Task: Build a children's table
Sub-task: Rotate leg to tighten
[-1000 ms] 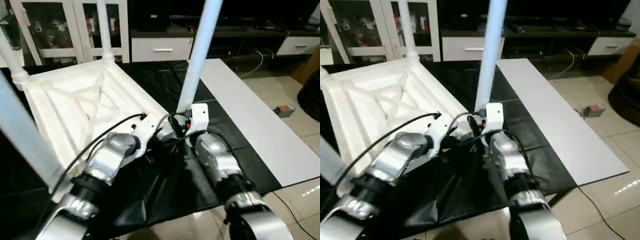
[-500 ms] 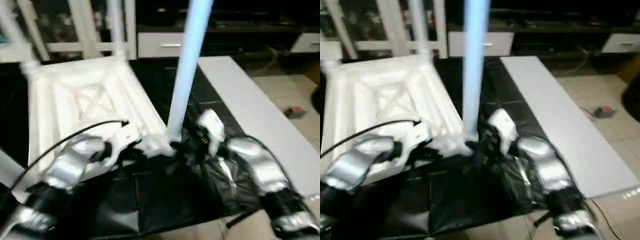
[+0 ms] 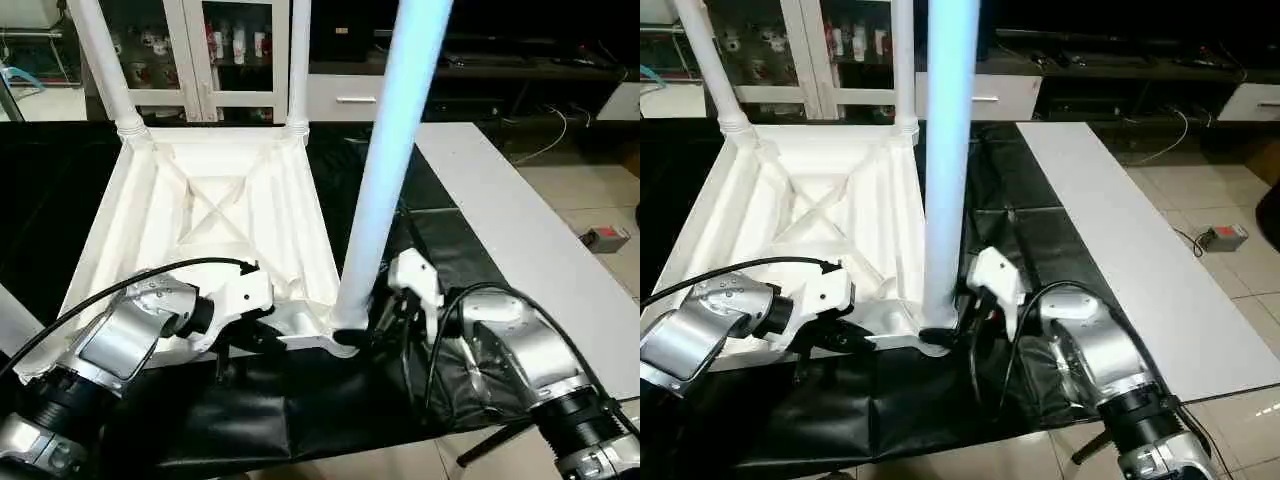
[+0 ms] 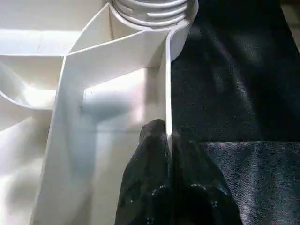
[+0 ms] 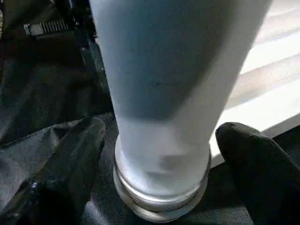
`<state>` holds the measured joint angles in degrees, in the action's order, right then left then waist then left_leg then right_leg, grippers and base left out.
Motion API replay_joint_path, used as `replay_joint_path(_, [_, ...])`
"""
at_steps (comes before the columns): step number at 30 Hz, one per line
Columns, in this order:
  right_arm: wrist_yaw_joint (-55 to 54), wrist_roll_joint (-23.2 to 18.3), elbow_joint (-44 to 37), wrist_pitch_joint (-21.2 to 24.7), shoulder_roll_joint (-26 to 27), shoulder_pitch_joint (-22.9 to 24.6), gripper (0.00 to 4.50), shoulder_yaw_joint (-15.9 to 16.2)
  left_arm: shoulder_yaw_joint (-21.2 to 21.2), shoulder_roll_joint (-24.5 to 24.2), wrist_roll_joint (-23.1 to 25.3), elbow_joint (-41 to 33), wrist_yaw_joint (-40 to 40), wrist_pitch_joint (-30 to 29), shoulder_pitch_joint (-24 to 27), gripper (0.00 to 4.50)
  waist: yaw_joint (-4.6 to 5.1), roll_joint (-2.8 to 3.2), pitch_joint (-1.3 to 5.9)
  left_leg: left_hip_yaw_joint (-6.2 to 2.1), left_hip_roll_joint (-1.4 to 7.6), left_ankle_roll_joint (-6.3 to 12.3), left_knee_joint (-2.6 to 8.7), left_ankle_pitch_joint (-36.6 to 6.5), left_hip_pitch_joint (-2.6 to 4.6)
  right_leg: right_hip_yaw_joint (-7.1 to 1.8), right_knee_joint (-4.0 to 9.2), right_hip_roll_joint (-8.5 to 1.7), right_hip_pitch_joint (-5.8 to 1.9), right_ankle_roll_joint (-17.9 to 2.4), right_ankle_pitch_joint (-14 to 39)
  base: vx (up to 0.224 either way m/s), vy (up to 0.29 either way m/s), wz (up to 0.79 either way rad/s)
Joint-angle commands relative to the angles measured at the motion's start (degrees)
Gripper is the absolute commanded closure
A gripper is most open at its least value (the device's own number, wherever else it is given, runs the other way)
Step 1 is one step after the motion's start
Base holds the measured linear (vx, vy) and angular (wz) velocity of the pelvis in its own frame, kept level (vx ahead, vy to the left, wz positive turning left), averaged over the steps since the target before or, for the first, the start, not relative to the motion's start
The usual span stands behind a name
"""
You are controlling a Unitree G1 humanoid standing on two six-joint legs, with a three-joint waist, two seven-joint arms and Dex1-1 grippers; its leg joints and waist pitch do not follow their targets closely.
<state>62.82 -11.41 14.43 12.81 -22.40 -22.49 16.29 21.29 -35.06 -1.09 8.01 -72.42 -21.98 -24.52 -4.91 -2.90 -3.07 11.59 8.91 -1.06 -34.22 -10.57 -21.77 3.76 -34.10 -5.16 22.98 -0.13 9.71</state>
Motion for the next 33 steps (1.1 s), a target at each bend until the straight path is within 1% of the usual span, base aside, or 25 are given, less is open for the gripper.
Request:
replay_joint_path(1, [1.14,0.78,0.45,-1.1,-0.85,-0.67,0.79,0.41,2.58,0.41,-0.46,-0.55,-2.44,0.37,0.2,4.5,0.46,0.37,3.12,-2.28,4.85,-2.4,5.29,-18.07,1.88,-3.3,3.86,-4.27,-1.4,-11.12,17.7,0.0,0.0,0.0])
replay_joint_path(2, [1.55,0.82,0.49,-1.05,-0.95,-0.65,0.79,0.48,2.58,0.42,-0.48,-0.49,-2.42,0.43,0.18,4.5,0.41,0.38,3.16,-2.25,4.86,-2.29,5.26,-17.5,1.86,-3.29,3.79,-4.26,-1.44,-11.32,16.94,0.0,0.0,0.0])
replay_joint_path(4, [1.83,0.91,0.7,-1.2,-0.93,-0.7,0.97,0.37,2.52,0.54,-0.45,-0.38,-2.35,0.55,0.13,4.5,0.39,0.29,3.21,-2.18,4.83,-1.62,5.18,-16.27,1.77,-3.23,3.64,-4.18,-1.57,-11.73,15.7,0.0,0.0,0.0])
replay_joint_path(6, [1.9,0.76,0.85,-1.17,-0.94,-0.81,1.19,0.33,2.5,0.61,-0.41,-0.28,-2.25,0.58,0.09,4.5,0.37,0.3,3.19,-2.16,4.81,-1.48,5.16,-16.21,1.73,-3.22,3.68,-4.22,-1.62,-11.8,16.04,0.0,0.0,0.0])
replay_joint_path(8, [2.07,0.74,1.06,-1.31,-1.03,-0.93,1.42,0.48,2.5,0.64,-0.39,-0.24,-2.18,0.6,0.07,4.5,0.35,0.28,3.21,-2.22,4.85,-1.58,5.16,-16.45,1.76,-3.2,3.73,-4.26,-1.63,-11.62,16.9,0.0,0.0,0.0])
replay_joint_path(10, [2.43,1.14,1.47,-1.86,-1.19,-0.99,1.51,0.84,2.58,0.63,-0.4,-0.22,-2.09,0.63,0.06,4.5,0.35,0.3,3.28,-2.23,4.84,-1.82,5.12,-16.85,1.85,-3.19,3.8,-4.3,-1.57,-11.51,17.62,0.0,0.0,0.0])
replay_joint_path(11, [2.56,1.3,1.58,-2.02,-1.24,-0.99,1.51,0.96,2.6,0.62,-0.42,-0.22,-2.07,0.64,0.05,4.5,0.37,0.32,3.28,-2.25,4.84,-1.85,5.13,-16.83,1.81,-3.18,3.79,-4.28,-1.59,-11.52,17.51,0.0,0.0,0.0])
replay_joint_path(13, [3.01,1.55,1.68,-2.19,-1.31,-0.9,1.75,1.1,2.67,0.59,-0.42,-0.21,-2.18,0.66,0.07,4.5,0.36,0.33,3.31,-2.21,4.85,-1.79,5.1,-16.59,1.83,-3.19,3.72,-4.21,-1.59,-11.63,16.72,0.0,0.0,0.0])
replay_joint_path(16, [3.92,2.09,1.99,-2.45,-1.54,-0.8,1.83,1.63,2.87,0.31,-0.41,-0.31,-2.68,0.65,0.16,4.5,0.32,0.31,3.39,-2.2,4.84,-1.58,5.07,-15.77,1.8,-3.13,3.51,-4.13,-1.7,-11.93,15.39,0.0,0.0,0.0])
replay_joint_path(19, [2.19,2.52,3.32,-2.71,-0.53,-1.12,1.85,1.39,2.89,0.45,-0.35,-0.23,-2.5,0.68,0.21,4.5,0.34,0.32,3.39,-2.17,4.8,-1.54,5.03,-15.93,1.81,-3.14,3.56,-4.2,-1.68,-12.12,15.56,0.0,0.0,0.0])
replay_joint_path(20, [-1.88,3.41,5.93,-3.06,1.51,-1.87,1.85,0.62,2.83,0.89,-0.23,0.03,-1.86,0.61,0.23,4.5,0.46,0.37,3.29,-2.23,4.79,-1.78,5.08,-16.65,1.76,-3.16,3.67,-4.25,-1.6,-12.0,16.74,0.0,0.0,0.0])
replay_joint_path(21, [-5.0,4.08,7.91,-3.06,2.97,-2.39,1.86,0.11,2.64,1.65,0.11,0.54,-0.49,0.41,0.06,4.5,0.46,0.37,3.29,-2.23,4.79,-1.78,5.08,-16.65,1.76,-3.16,3.67,-4.25,-1.6,-12.0,16.74,0.0,0.0,0.0])
replay_joint_path(22, [-6.88,4.49,9.13,-3.04,3.84,-2.7,1.86,-0.19,2.5,2.18,0.36,0.91,0.47,0.26,-0.07,4.5,0.87,0.38,2.94,-2.5,4.71,-3.04,5.32,-19.97,1.72,-3.09,4.21,-4.35,-1.45,-11.11,21.77,0.0,0.0,0.0])
replay_joint_path(23, [-9.92,4.69,10.83,-2.47,5.4,-3.19,1.86,-0.92,2.05,3.33,0.55,1.58,2.31,-0.56,-0.41,4.5,1.08,0.3,2.88,-2.64,4.71,-3.6,5.32,-21.39,1.84,-3.04,4.34,-4.38,-1.35,-10.63,23.71,0.0,0.0,0.0])
replay_joint_path(24, [-9.92,4.69,10.83,-2.47,5.4,-3.19,1.86,-0.92,2.05,3.33,0.55,1.58,2.31,-0.56,-0.41,4.5,1.57,0.21,2.66,-2.95,4.66,-4.56,5.45,-24.53,1.95,-2.91,4.66,-4.42,-1.25,-9.51,27.85,0.0,0.0,0.0])
replay_joint_path(25, [-11.93,4.79,11.94,-2.05,6.45,-3.52,1.86,-1.43,1.74,4.11,0.64,2.03,3.54,-1.16,-0.65,4.5,1.85,0.19,2.66,-3.09,4.64,-4.93,5.38,-26.03,2.19,-2.84,4.87,-4.48,-1.08,-8.91,29.91,0.0,0.0,0.0])
replay_joint_path(26, [-15.23,4.82,13.53,-1.45,8.36,-4.1,1.86,-2.3,1.02,5.78,1.01,3.32,6.34,-1.99,-1.3,4.5,2.17,0.05,2.58,-3.35,4.6,-5.2,5.3,-28.13,2.43,-2.71,5.38,-4.6,-0.9,-7.57,33.57,0.0,0.0,0.0])
replay_joint_path(27, [-19.07,4.86,15.32,-0.86,10.53,-4.87,1.86,-3.29,0.21,7.73,1.39,4.75,9.57,-2.9,-2.09,4.5,2.63,0.17,2.42,-3.63,4.58,-5.5,5.26,-29.91,2.53,-2.53,5.76,-4.68,-0.68,-6.61,36.36,0.0,0.0,0.0])
replay_joint_path(28, [-22.68,4.78,17.0,-0.4,12.64,-5.73,1.86,-4.25,-0.7,9.81,1.8,6.28,13.06,-4.07,-3.05,4.5,3.16,0.07,2.46,-3.92,4.48,-5.98,5.15,-31.28,2.6,-2.17,6.06,-4.69,-0.56,-5.72,38.78,-0.054,0.013,-0.06])
replay_joint_path(29, [-26.99,4.79,19.11,-0.22,14.98,-6.94,1.86,-5.38,-1.82,12.16,2.32,8.03,17.26,-5.35,-4.2,4.5,3.46,0.07,2.43,-4.02,4.39,-6.09,5.07,-31.83,2.74,-1.96,6.29,-4.68,-0.43,-5.3,39.62,-0.071,0.017,-0.08])
replay_joint_path(30, [-31.01,4.72,21.21,-0.16,17.13,-8.23,1.86,-6.46,-3.01,14.38,2.75,9.66,21.28,-6.76,-5.34,4.5,3.98,0.15,2.43,-4.35,4.36,-6.39,4.88,-33.16,2.86,-1.44,6.6,-4.75,-0.41,-4.76,40.7,-0.071,0.017,-0.08])
replay_joint_path(31, [-34.68,4.83,23.21,-0.35,18.84,-9.5,1.87,-7.33,-3.98,16.08,3.24,10.93,24.26,-7.94,-6.24,4.5,4.53,0.47,2.32,-4.66,4.32,-6.69,4.91,-34.98,2.81,-0.58,7.0,-4.63,-0.66,-4.05,41.26,-0.082,0.029,-0.13])
replay_joint_path(32, [-36.86,4.92,24.44,-0.52,19.8,-10.28,1.87,-7.82,-4.53,17.02,3.55,11.64,25.89,-8.59,-6.74,4.5,4.98,0.4,2.44,-4.82,4.29,-6.72,5.04,-35.5,2.52,-0.22,7.03,-4.52,-1.09,-3.64,40.95,-0.062,0.042,-0.14])
replay_joint_path(33, [-39.85,5.03,26.02,-0.74,20.92,-11.31,1.87,-8.45,-4.91,17.94,4.11,12.47,27.77,-9.21,-7.35,4.5,5.1,0.87,2.47,-5.02,4.52,-7.0,5.42,-36.51,2.46,0.0,6.74,-4.5,-1.49,-3.92,39.52,-0.062,0.042,-0.14])
